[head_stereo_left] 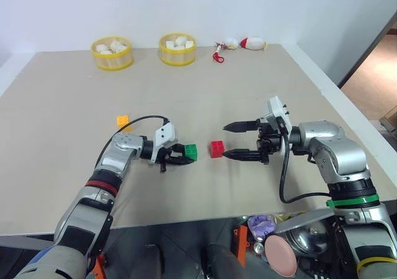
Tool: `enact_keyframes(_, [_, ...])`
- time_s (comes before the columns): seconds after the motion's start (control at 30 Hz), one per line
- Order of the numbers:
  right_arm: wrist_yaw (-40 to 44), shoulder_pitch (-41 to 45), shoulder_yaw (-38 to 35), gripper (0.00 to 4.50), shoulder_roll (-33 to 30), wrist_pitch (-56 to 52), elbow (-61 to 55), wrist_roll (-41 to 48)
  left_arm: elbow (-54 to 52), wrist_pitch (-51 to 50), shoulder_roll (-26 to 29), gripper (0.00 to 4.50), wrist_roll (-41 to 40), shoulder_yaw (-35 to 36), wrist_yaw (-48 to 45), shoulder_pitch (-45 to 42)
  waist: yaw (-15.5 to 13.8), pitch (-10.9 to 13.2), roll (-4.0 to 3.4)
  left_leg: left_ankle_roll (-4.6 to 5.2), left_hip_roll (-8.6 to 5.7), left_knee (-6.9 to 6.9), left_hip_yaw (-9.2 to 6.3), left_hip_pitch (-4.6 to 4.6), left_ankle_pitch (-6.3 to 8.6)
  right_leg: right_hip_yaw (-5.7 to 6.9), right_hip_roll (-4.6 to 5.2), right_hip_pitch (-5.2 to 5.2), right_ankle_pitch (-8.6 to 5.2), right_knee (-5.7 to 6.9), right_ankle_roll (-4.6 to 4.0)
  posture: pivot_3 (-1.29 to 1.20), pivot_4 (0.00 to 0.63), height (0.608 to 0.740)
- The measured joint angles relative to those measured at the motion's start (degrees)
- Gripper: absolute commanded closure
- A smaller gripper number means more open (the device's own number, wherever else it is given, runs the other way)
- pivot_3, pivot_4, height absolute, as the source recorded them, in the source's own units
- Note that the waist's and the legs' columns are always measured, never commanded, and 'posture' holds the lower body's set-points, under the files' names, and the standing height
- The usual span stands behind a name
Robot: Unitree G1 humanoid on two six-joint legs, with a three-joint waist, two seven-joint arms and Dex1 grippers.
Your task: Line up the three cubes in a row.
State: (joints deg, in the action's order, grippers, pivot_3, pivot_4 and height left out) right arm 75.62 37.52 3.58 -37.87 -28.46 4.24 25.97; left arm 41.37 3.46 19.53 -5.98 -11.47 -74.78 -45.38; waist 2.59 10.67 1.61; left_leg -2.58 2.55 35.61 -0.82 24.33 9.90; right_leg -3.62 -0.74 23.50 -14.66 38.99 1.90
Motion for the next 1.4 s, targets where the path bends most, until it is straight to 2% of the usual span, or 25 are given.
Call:
enact_keyframes(0.57, [0.3,0.7,0.0,0.0,0.0,0.3,0.6,-0.4,0.5,1.2,1.3,3.19,0.5,0.1,0.5,-0.2,0.1,0.0,0.0,0.01,0.08,0.01,-0.01,-0.03,-0.01,0.0,-0.09,0.01,0.04,0.04,-0.07,0.0,0.15,0.74])
enact_keyframes(0.63, [0.3,0.8,0.0,0.0,0.0,0.4,0.8,-0.4,0.5,1.0,1.4,2.14,0.4,0.1,0.3,-0.2,0.1,0.0,0.0,0.01,0.07,0.01,0.0,-0.02,-0.01,0.0,-0.09,0.01,0.04,0.04,-0.07,0.0,0.15,0.74])
enact_keyframes(0.83, [0.3,1.5,0.1,0.0,0.0,0.5,1.7,-0.4,-1.4,-2.5,1.5,0.05,-1.0,0.1,-2.0,0.7,0.1,0.0,0.0,0.01,0.07,0.03,-0.01,-0.02,-0.01,0.0,-0.08,0.01,0.05,0.04,-0.08,0.0,0.15,0.74])
enact_keyframes(1.1, [0.3,1.8,0.1,0.0,0.2,0.6,1.8,-0.4,-4.5,-5.8,3.6,0.02,-2.4,0.7,-2.8,2.2,0.2,0.0,0.0,0.03,0.1,0.05,-0.01,-0.02,-0.02,0.0,-0.1,0.03,0.07,0.06,-0.1,0.0,0.15,0.74])
enact_keyframes(1.4, [0.5,3.3,0.3,0.0,0.8,1.0,3.0,-0.4,-4.5,-4.5,11.3,0.02,-2.1,7.3,5.8,5.0,0.1,0.0,-0.01,0.03,0.13,-0.01,0.01,0.0,-0.01,0.0,-0.09,0.07,0.05,0.06,-0.11,0.0,0.15,0.74])
